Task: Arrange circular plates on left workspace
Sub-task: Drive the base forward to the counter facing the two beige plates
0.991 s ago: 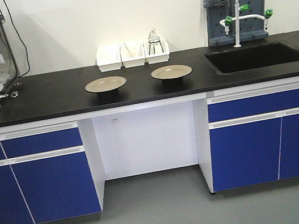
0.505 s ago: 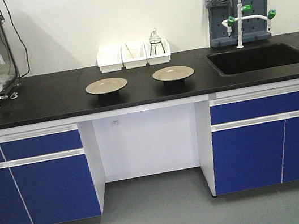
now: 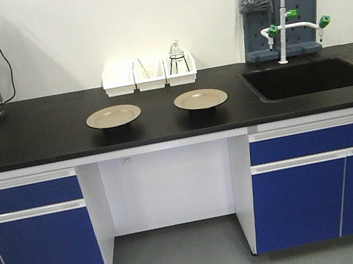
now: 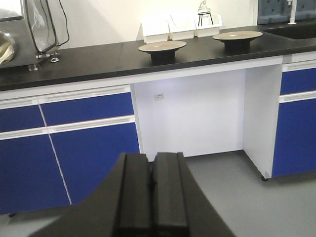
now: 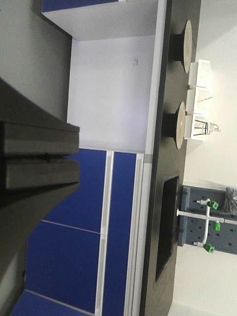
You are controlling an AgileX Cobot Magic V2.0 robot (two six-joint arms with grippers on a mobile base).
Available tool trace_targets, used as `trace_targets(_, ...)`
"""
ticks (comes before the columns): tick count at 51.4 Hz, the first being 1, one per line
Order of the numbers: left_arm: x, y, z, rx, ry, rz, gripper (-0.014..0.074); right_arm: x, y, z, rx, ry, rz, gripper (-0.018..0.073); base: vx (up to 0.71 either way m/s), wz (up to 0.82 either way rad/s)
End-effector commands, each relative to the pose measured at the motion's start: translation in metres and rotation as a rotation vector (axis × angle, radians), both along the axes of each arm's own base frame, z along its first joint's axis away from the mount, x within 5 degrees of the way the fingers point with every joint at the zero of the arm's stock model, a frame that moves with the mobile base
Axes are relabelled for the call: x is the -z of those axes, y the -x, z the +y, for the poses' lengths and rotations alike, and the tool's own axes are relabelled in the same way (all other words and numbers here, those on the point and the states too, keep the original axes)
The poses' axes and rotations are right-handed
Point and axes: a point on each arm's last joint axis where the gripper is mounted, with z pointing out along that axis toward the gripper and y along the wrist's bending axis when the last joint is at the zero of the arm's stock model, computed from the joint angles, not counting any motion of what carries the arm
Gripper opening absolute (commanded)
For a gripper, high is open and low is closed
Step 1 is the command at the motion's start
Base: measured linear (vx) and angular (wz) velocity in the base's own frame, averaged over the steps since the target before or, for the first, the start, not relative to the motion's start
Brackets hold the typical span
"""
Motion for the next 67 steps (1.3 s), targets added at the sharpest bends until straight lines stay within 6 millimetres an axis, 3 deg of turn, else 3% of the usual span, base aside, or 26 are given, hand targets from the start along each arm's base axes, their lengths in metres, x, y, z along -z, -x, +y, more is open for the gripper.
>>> trace_targets(1,-0.0021,0.0000,0.0009,-0.012,0.009,-0.083,-0.0001,-0.0004,-0.0003,0.0005,-0.004,0.013,-0.067,-0.0003,0.41,0.01)
trace_targets(67,-0.0021,0.0000,0.0009,-0.012,0.009,-0.083,-0.0001,-0.0004,-0.0003,0.0005,-0.004,0.013,-0.067,-0.0003,0.48,0.04)
